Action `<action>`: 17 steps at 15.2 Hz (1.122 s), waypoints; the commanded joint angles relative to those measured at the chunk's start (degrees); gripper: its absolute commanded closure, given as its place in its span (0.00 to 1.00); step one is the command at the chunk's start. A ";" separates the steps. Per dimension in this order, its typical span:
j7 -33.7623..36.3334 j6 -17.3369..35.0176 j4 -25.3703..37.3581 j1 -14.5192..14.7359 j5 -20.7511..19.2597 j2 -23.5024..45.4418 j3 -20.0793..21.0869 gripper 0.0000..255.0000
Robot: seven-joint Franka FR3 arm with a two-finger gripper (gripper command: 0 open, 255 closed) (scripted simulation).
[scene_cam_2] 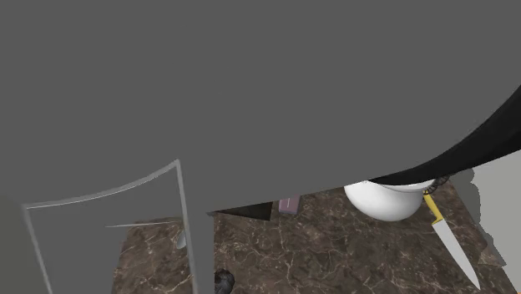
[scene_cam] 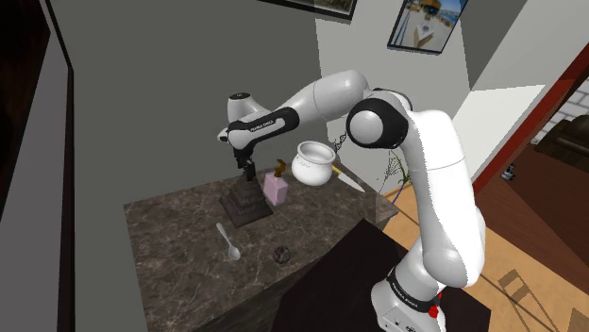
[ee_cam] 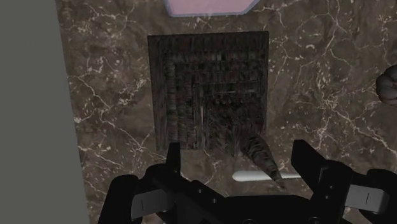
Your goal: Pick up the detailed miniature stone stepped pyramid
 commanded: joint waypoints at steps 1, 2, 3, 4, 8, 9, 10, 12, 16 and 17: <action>0.08 0.96 0.30 0.12 -0.15 1.22 -0.01 0.00; 0.15 1.45 0.29 0.14 -0.20 1.70 -0.04 0.00; 0.22 1.93 0.29 0.15 -0.25 2.19 -0.07 0.00; 0.30 2.41 0.31 0.16 -0.29 2.69 -0.10 0.00; 0.30 2.65 0.43 0.15 -0.32 3.04 -0.13 1.00; 0.30 2.64 0.45 0.15 -0.32 3.05 -0.13 1.00; 0.29 2.64 0.44 0.14 -0.31 3.03 -0.13 1.00; 0.29 2.64 0.42 0.14 -0.31 3.01 -0.13 1.00; 0.34 2.68 0.32 0.17 -0.32 2.98 -0.12 1.00; 0.27 2.21 0.29 0.16 -0.27 2.47 -0.09 1.00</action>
